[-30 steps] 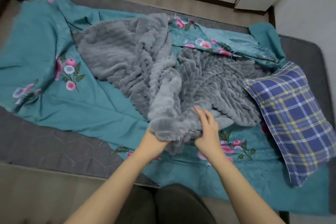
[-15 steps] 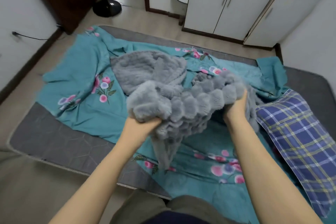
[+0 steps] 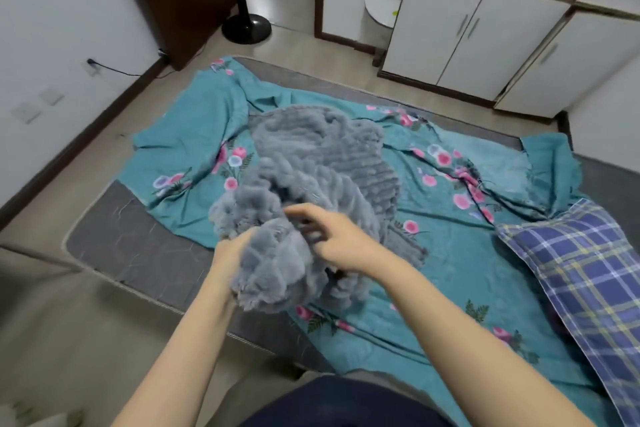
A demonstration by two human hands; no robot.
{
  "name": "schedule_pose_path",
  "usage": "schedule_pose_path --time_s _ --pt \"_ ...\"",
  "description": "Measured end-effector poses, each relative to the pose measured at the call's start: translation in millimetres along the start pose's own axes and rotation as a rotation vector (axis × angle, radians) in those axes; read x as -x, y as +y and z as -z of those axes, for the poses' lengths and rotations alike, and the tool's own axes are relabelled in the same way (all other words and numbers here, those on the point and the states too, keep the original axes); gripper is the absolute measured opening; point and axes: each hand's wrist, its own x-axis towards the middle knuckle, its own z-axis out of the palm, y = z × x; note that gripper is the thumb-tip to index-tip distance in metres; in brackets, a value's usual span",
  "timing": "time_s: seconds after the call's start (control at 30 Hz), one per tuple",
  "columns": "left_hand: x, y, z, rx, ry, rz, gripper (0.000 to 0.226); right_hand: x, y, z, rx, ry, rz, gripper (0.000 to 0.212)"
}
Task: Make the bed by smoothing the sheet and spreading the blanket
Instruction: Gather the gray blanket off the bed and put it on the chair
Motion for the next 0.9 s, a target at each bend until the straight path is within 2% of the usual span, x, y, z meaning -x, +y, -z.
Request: schedule_pose_path --time_s 0.1,0.17,0.2,0.3,0.37,0.43,0.53,0.57,0.63,0.7,0.73,0.8,0.83,0.9 --pt "-4.2 -1.3 28.2 -0.151 -0.035 -0.156 0.035 3.2 25.9 21.2 0.052 0.164 -0.054 0.071" --pt "0.8 -3.2 44.9 -0.292 -0.125 -0.245 0.024 0.1 41.4 33.0 0.222 0.26 -0.07 0.08" --pt "9.5 -0.4 49.6 -0.344 -0.185 -0.283 0.021 -3.2 49.1 38.0 0.316 0.249 -0.087 0.091" --pt "24.8 10.7 57.9 -0.431 -0.348 -0.392 0.03 -18.1 57.7 37.4 0.59 0.06 -0.147 0.117" --pt "38.5 17.8 58.7 -0.531 -0.503 -0.472 0.024 -34.1 60.4 22.8 0.679 0.012 -0.147 0.107" --pt "45.7 18.8 59.8 -0.653 -0.564 -0.521 0.029 -48.9 63.2 4.0 0.724 -0.007 -0.178 0.078" --pt "42.0 17.1 66.9 -0.667 -0.377 -0.535 0.028 -54.2 60.2 -17.2 0.626 -0.053 -0.24 0.012" --pt "39.4 15.8 71.2 -0.595 -0.269 -0.509 0.027 -50.2 56.4 -22.0 0.56 -0.045 -0.254 0.014" --pt "31.7 12.4 81.2 -0.45 -0.029 -0.443 0.043 -42.7 49.0 -28.3 0.36 -0.041 -0.254 0.015" --pt "22.6 5.6 90.0 -0.325 0.098 -0.353 0.057 -31.1 30.1 -36.9 0.056 -0.171 -0.251 0.024" --pt "19.2 2.0 93.4 -0.27 0.059 -0.303 0.063 -25.4 18.8 -41.4 -0.11 -0.285 -0.271 0.024" --pt "15.9 -7.1 98.8 -0.153 -0.182 -0.185 0.065 -15.1 -5.9 -52.0 -0.245 -0.405 -0.279 0.018" --pt "17.2 -13.2 100.1 -0.104 -0.307 -0.098 0.062 -15.1 -12.6 -57.1 -0.203 -0.376 -0.22 0.015" --pt "23.0 -25.4 102.0 -0.072 -0.438 0.01 0.058 -21.0 -25.6 -67.0 0.102 -0.29 -0.029 0.022"
